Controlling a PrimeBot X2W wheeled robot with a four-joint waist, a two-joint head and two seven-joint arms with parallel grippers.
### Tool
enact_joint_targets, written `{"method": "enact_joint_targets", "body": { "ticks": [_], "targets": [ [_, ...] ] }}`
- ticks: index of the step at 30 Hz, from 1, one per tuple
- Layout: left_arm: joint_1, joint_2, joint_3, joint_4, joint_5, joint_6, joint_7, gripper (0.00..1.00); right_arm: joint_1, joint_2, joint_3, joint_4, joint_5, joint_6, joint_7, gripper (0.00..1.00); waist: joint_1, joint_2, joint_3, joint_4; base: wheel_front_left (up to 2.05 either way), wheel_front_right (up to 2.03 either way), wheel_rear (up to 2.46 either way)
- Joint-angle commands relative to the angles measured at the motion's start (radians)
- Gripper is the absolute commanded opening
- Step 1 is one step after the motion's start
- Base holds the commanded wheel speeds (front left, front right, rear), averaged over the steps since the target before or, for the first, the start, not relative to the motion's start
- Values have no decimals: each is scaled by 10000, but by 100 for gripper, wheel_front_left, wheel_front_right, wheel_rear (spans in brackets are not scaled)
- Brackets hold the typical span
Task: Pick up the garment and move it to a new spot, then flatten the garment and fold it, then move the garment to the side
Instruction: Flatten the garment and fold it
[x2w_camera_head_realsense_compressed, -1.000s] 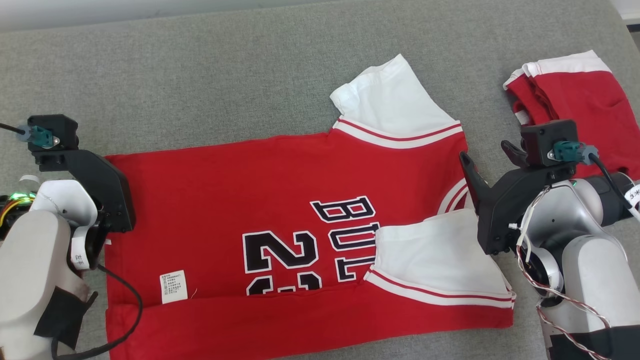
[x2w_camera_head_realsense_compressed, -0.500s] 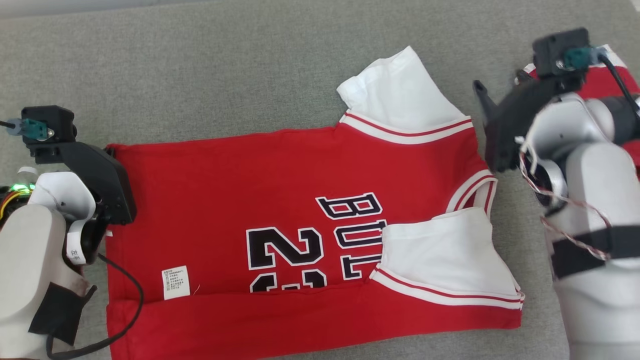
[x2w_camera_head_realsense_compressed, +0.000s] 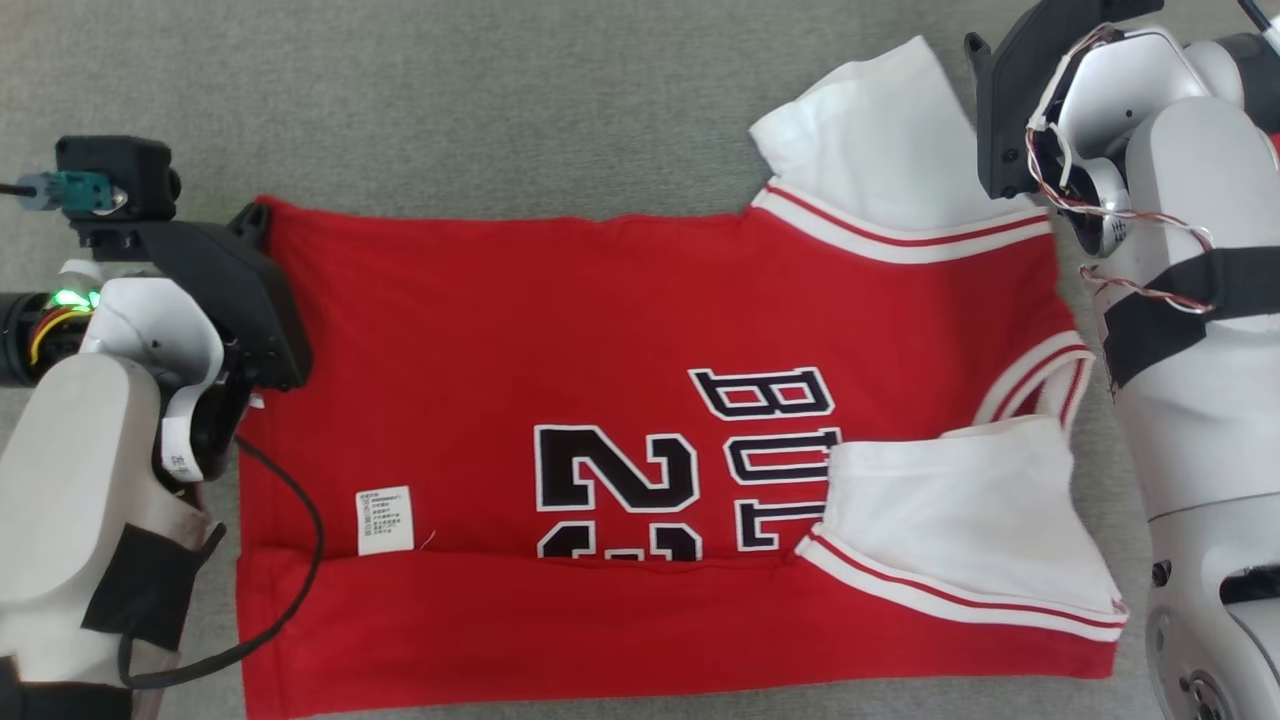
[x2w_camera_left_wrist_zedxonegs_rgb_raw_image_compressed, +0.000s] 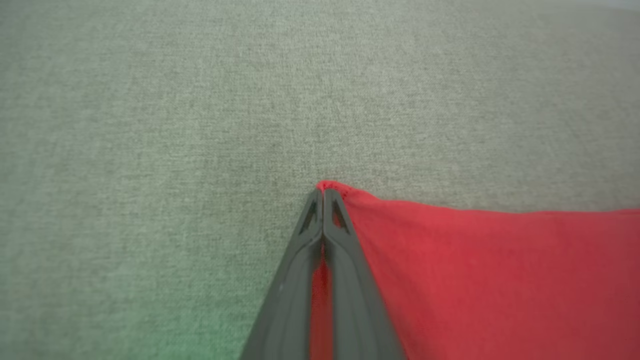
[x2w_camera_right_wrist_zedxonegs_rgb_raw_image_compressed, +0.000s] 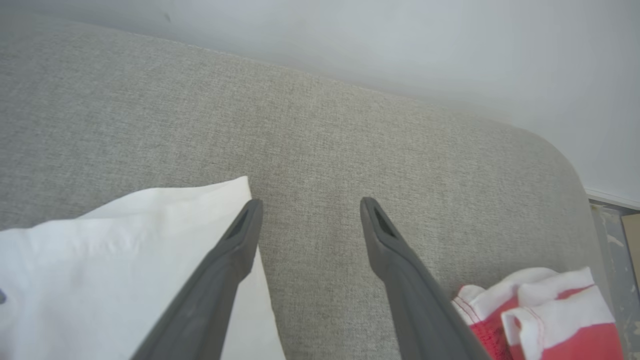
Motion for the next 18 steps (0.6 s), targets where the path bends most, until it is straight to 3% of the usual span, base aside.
{"method": "enact_joint_targets", "body": {
  "ticks": [1, 3, 4, 5, 10, 11, 13, 15, 16, 17, 18],
  "targets": [
    [-37, -118, -80, 14, -16, -29, -22, 0, -227, 24, 2, 317, -94, -28, -104, 100, -1, 0, 349, 387, 0, 0, 0],
    [-113, -224, -106, 21, -57, -27, -76, 0, -449, 31, 29, 695, -150, -28, -232, 100, -1, 0, 440, 508, 0, 0, 0],
    [-124, -261, -98, 19, -85, -24, -155, 0, -528, 36, 26, 896, -153, -28, -253, 83, -1, 0, 472, 551, 0, 0, 0],
    [-136, -287, -100, 28, -89, -29, -177, 0, -593, 43, 83, 1088, -165, -28, -254, 77, -1, 0, 504, 594, 0, 0, 0],
    [-137, -274, -115, 164, -152, -46, -200, 0, -898, -45, 146, 1899, -134, -28, -198, 64, -1, 0, 532, 713, 0, 0, 0],
    [-140, -271, -115, 175, -173, -53, -198, 0, -899, -60, 148, 2039, -150, -28, -191, 50, -1, 0, 534, 727, 0, 0, 0],
    [-140, -259, -116, 205, -201, -53, -211, 0, -933, -72, 120, 2304, -109, -28, -140, 43, -1, 0, 535, 740, 0, 0, 0],
    [-162, -252, -116, 214, -222, -38, -219, 0, -971, -122, 97, 2496, -99, -28, -117, 28, -1, 0, 543, 740, 0, 0, 0],
    [-183, -249, -112, 212, -234, -36, -237, 0, -1011, -144, 93, 2575, -95, -28, -156, 11, -1, 0, 545, 736, 0, 0, 0],
    [-197, -249, -112, 214, -238, -34, -266, 0, -1045, -168, 75, 2637, -103, -28, -202, 0, -1, 0, 544, 729, 0, 0, 0],
    [-207, -254, -111, 214, -246, -34, -309, 0, -1057, -178, 70, 2684, -110, -28, -279, 0, -1, 0, 539, 724, 0, 0, 0]
  ]
}}
